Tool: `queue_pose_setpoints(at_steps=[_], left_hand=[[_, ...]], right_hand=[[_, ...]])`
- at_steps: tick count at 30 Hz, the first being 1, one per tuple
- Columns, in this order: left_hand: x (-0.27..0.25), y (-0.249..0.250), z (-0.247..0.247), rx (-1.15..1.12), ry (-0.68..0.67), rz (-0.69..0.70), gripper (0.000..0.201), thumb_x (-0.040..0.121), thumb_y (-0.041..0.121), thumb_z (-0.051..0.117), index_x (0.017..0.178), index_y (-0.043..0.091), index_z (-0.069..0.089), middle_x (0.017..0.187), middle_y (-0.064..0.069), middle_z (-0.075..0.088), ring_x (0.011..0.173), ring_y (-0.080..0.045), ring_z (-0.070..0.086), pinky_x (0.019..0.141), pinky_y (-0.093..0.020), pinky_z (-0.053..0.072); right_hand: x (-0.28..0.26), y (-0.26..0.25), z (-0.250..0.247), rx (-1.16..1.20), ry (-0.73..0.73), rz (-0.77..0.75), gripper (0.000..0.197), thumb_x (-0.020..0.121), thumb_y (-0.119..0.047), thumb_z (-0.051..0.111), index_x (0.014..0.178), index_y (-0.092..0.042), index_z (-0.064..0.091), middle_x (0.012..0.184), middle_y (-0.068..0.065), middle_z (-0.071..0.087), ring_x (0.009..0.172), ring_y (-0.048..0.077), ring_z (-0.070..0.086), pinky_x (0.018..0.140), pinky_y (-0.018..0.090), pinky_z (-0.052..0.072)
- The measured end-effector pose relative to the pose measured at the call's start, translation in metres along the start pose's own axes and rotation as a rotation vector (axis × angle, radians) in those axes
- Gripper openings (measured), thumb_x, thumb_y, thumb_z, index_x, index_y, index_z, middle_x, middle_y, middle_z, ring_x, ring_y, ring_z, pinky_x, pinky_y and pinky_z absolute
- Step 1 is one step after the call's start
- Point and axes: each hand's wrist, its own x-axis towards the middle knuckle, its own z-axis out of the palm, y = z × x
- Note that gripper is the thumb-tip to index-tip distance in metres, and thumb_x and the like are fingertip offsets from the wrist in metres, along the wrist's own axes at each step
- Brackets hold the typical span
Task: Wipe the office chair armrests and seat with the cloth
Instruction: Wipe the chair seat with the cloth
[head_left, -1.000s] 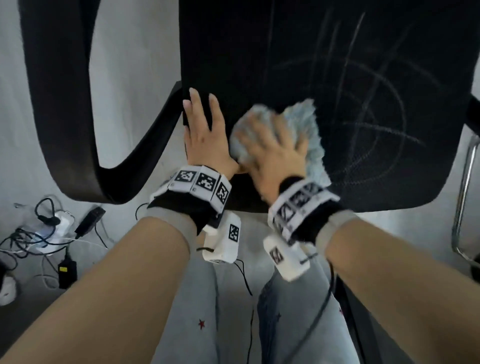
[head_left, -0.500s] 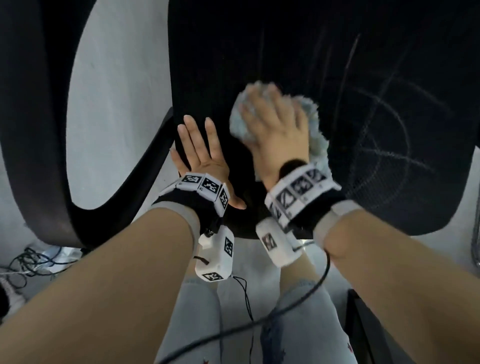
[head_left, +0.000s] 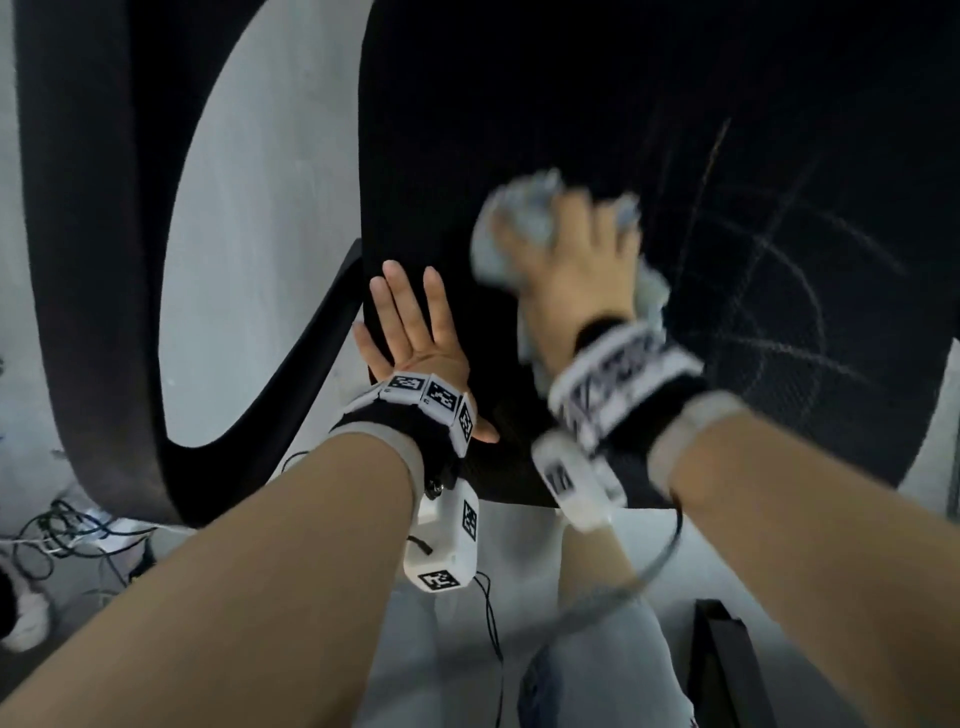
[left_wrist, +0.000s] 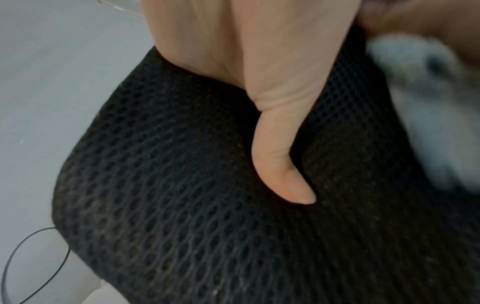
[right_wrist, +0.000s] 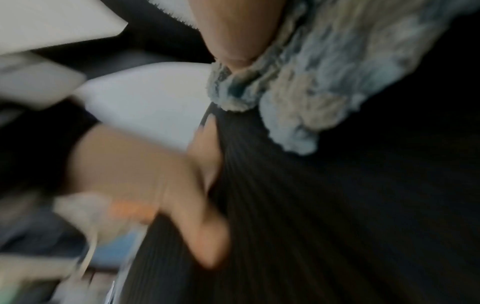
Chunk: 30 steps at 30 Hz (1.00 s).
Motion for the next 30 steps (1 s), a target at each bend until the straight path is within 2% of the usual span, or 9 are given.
queue_pose_setpoints(at_steps=[2,4,6,9,13,16,19,26,30], left_hand=[[-0.001,-0.001,0.001,0.023,-0.007,0.006,0.155,0.026,0.094,0.047,0.125,0.024,-0.049,0.14,-0.01,-0.044,0.127,-0.017,-0.047,0.109,-0.046,-0.019],[0.001,-0.002,0.002,-0.034,0.04,0.009,0.152,0.015,0.098,0.028,0.127,0.026,-0.047,0.132,-0.002,-0.056,0.123,-0.014,-0.051,0.105,-0.044,-0.026],[0.004,0.003,0.0,-0.073,-0.053,-0.026,0.151,0.005,0.098,0.018,0.117,0.028,-0.055,0.12,0.001,-0.066,0.112,-0.012,-0.059,0.097,-0.043,-0.037],[0.0,0.006,-0.005,0.048,-0.182,-0.075,0.168,0.024,0.075,0.073,0.108,0.018,-0.061,0.12,-0.012,-0.065,0.1,-0.021,-0.064,0.092,-0.05,-0.035],[-0.002,0.01,-0.009,0.097,-0.202,-0.134,0.167,0.031,0.058,0.084,0.122,0.012,-0.048,0.145,-0.024,-0.034,0.109,-0.028,-0.053,0.097,-0.051,-0.028],[-0.003,0.008,-0.007,0.022,-0.117,-0.085,0.145,0.047,0.086,0.054,0.131,0.014,-0.039,0.145,-0.018,-0.039,0.133,-0.03,-0.038,0.108,-0.049,-0.022],[-0.002,0.002,0.002,-0.028,0.013,-0.016,0.138,0.031,0.101,-0.001,0.136,0.019,-0.036,0.137,-0.003,-0.05,0.129,-0.019,-0.043,0.109,-0.047,-0.021],[-0.001,0.01,-0.005,0.067,-0.204,-0.127,0.162,0.032,0.074,0.07,0.106,0.014,-0.06,0.138,-0.026,-0.045,0.11,-0.027,-0.058,0.096,-0.054,-0.032],[-0.002,0.009,-0.004,0.074,-0.167,-0.118,0.155,0.044,0.069,0.073,0.115,0.017,-0.054,0.143,-0.019,-0.041,0.124,-0.029,-0.048,0.107,-0.054,-0.02]], right_hand=[[-0.046,0.004,0.012,-0.064,-0.077,-0.291,0.065,0.065,-0.032,0.067,0.127,-0.035,0.049,0.119,0.011,0.036,0.101,0.031,0.039,0.085,0.048,0.027],[-0.049,0.019,0.015,-0.137,-0.081,-0.466,0.05,0.075,-0.031,0.047,0.124,-0.038,0.053,0.113,0.006,0.038,0.095,0.027,0.038,0.081,0.043,0.028],[-0.016,0.024,-0.006,-0.199,0.016,-0.306,0.05,0.076,-0.027,0.036,0.121,-0.039,0.056,0.111,0.006,0.039,0.094,0.027,0.036,0.081,0.039,0.033],[0.051,0.028,-0.032,-0.078,0.044,0.082,0.054,0.086,-0.018,0.043,0.136,-0.038,0.037,0.134,0.019,0.036,0.118,0.04,0.034,0.096,0.048,0.031],[0.041,-0.001,-0.016,0.021,0.042,0.21,0.055,0.084,-0.015,0.046,0.136,-0.03,0.039,0.136,0.024,0.039,0.12,0.039,0.03,0.099,0.056,0.03],[-0.037,-0.01,0.013,-0.027,-0.035,-0.201,0.061,0.061,-0.026,0.064,0.121,-0.03,0.053,0.115,0.015,0.045,0.096,0.029,0.038,0.083,0.048,0.033],[-0.05,0.014,0.007,-0.097,-0.163,-0.484,0.051,0.071,-0.034,0.046,0.121,-0.035,0.056,0.108,0.009,0.054,0.092,0.029,0.048,0.083,0.041,0.038],[0.053,0.014,-0.028,-0.052,-0.053,0.17,0.057,0.09,-0.02,0.043,0.14,-0.038,0.026,0.141,0.02,0.03,0.124,0.041,0.03,0.103,0.053,0.024],[-0.026,-0.013,0.004,-0.013,-0.074,-0.069,0.05,0.075,-0.03,0.045,0.124,-0.032,0.054,0.117,0.017,0.054,0.103,0.033,0.037,0.09,0.05,0.033]])
